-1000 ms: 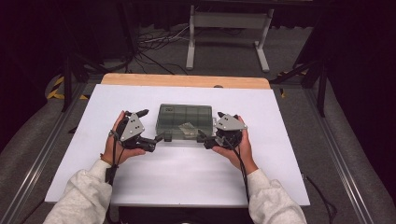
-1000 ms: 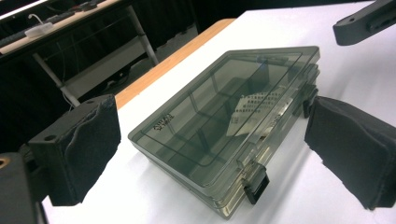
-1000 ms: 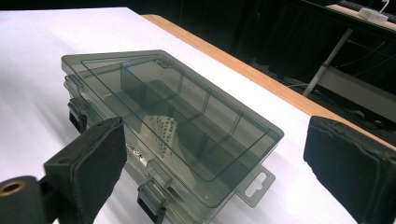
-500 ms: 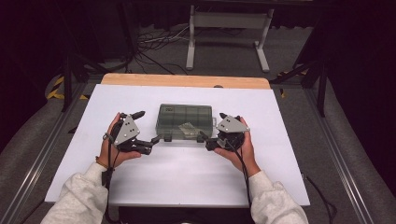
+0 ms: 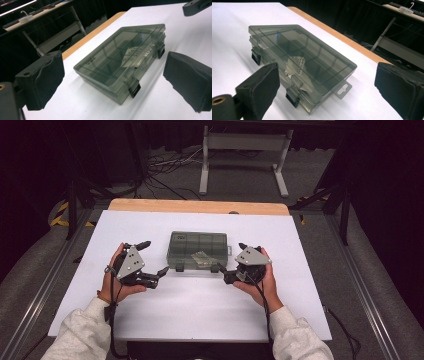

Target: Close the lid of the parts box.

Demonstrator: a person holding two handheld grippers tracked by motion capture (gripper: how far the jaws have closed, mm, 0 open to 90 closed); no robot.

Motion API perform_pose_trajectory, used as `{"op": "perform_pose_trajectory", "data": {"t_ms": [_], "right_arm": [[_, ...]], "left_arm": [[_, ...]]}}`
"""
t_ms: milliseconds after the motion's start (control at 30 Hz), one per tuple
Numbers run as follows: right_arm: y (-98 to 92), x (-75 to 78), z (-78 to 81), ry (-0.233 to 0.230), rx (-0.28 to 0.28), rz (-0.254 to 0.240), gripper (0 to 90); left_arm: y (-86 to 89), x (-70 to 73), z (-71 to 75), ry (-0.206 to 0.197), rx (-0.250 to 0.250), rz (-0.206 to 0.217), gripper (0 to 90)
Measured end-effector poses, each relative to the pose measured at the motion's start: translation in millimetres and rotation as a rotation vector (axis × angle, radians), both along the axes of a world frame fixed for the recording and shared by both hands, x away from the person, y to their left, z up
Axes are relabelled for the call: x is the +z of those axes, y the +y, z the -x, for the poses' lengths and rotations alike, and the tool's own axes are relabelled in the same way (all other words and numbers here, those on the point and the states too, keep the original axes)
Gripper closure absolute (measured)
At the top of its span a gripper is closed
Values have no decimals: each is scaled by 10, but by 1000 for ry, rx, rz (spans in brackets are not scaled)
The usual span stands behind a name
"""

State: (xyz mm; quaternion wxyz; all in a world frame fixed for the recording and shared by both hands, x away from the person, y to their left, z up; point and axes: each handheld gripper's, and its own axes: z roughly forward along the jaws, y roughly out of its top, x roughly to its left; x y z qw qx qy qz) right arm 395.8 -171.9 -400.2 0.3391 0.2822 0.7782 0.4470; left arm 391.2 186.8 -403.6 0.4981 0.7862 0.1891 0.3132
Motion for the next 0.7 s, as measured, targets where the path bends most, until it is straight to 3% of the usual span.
{"op": "perform_pose_trajectory", "data": {"t_ms": [700], "right_arm": [[-127, 0, 108, -6, -12, 20, 70]], "left_arm": [[96, -48, 104, 4, -4, -16, 40]]}}
